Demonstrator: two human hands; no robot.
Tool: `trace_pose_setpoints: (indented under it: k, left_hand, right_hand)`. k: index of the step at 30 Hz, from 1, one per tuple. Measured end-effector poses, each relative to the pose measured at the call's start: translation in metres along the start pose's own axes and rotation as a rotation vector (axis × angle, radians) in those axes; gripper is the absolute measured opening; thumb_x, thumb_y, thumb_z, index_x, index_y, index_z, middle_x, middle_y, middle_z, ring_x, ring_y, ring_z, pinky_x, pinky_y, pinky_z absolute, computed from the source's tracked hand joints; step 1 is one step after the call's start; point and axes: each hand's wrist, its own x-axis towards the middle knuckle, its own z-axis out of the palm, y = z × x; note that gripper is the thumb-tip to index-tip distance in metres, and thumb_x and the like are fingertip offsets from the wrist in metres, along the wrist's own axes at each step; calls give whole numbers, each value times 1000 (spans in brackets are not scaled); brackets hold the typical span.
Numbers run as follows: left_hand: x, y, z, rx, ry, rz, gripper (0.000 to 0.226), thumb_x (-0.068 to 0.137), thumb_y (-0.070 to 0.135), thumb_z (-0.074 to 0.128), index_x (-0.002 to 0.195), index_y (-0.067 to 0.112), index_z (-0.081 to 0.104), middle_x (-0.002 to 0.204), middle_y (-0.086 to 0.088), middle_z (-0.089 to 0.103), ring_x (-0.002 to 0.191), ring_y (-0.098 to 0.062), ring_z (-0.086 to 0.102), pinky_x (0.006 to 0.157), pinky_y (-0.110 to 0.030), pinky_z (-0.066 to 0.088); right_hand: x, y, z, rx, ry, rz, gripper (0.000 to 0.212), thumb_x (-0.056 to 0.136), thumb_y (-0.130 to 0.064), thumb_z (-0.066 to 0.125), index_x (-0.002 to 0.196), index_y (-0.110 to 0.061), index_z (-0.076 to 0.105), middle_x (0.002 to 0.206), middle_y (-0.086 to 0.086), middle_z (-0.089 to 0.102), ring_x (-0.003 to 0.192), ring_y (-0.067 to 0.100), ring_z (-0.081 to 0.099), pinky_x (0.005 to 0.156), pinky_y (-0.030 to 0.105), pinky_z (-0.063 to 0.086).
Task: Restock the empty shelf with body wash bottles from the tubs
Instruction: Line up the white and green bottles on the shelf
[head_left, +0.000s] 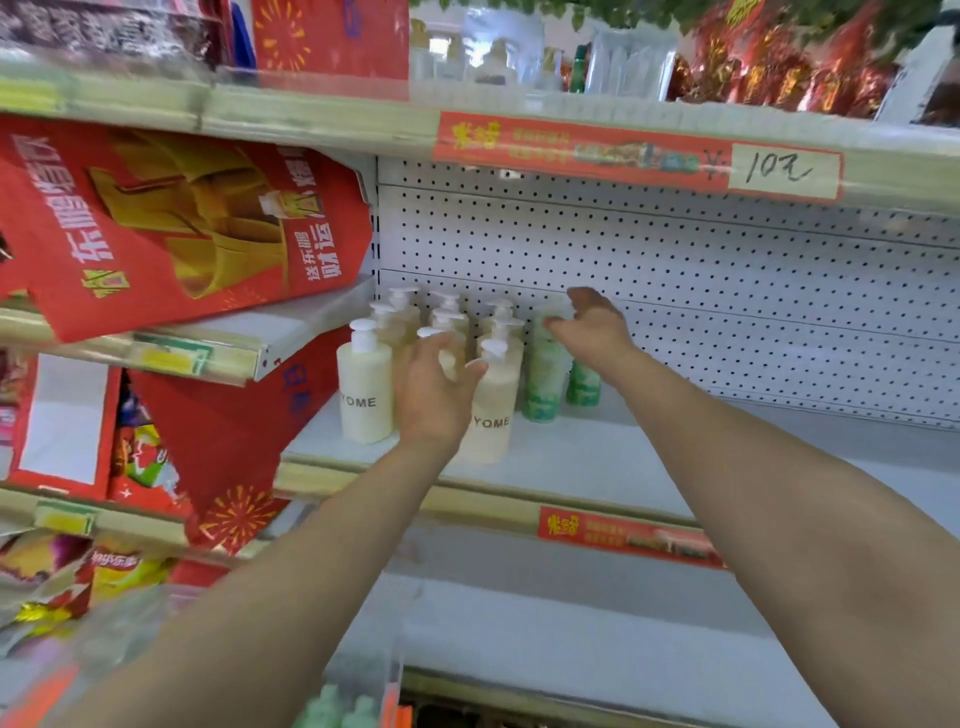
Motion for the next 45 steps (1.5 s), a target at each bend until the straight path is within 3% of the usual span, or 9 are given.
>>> trace_pose_setpoints:
  k: [3,10,17,26,31,35,38,41,45]
  left_hand:
    - [5,0,-51,150,41,99,41,85,27,74,123,19,61,128,-6,57,122,-26,47,98,-27,35]
    - [-4,-14,-154,354,62,75,41,91,36,63,128,22,57,134,-11,50,127,-34,41,104,-43,36]
    - [-32,-56,-224,513,46,-40,53,94,45,53,138,15,49,143,-14,43,131,-36,38,106,-46,34]
    - [-70,-146,-249,607,-73,-163,55,93,44,56,137,11,51,140,-19,46,128,-40,40,105,-47,35]
    - [-98,-208,-241,646,-176,-277,51,91,43,57,128,8,55,129,-22,53,121,-41,46,100,-46,38]
    - [-130,-262,-234,637,-361,-491,55,92,43,57,135,9,50,134,-23,49,124,-39,46,103,-43,41]
    - [-159,-305,-225,604,-484,-597,52,91,45,59,130,10,54,129,-20,58,121,-36,51,100,-41,43]
    - [-177,-329,-216,548,-585,-767,59,91,48,61,135,8,52,135,-17,56,126,-32,51,103,-36,41]
    - [-190,-351,-210,651,-563,-905,69,92,54,56,144,12,41,142,-19,49,132,-33,45,108,-36,36]
  right_hand:
    - [-35,-39,8,-65,7,-140,65,90,-35,66,149,-22,41,147,4,49,129,21,51,97,28,42]
    - [-116,-113,53,-221,-64,-351,62,92,-44,60,149,-31,39,152,3,42,136,24,43,108,40,40]
    - [-177,-139,109,-284,-170,-319,68,94,-51,55,153,-26,33,158,5,36,144,27,33,112,44,37]
    - [-231,-109,182,-294,-344,-199,65,94,-44,55,152,-21,36,154,8,39,140,27,38,110,39,35]
    - [-253,-71,238,-257,-466,-140,56,92,-41,61,141,-18,48,140,9,53,127,30,51,99,38,43]
    - [-274,-29,291,-291,-659,-2,63,94,-43,60,146,-12,43,150,10,46,136,30,45,107,34,38]
    - [-292,2,323,-231,-833,193,68,96,-46,58,150,-10,37,153,8,42,133,28,49,104,29,42]
    - [-306,31,351,-129,-931,394,65,94,-47,59,144,-9,45,138,3,49,129,27,50,94,27,42]
    - [-323,51,383,85,-996,711,58,89,-46,68,131,-9,50,113,3,50,104,19,54,81,32,51]
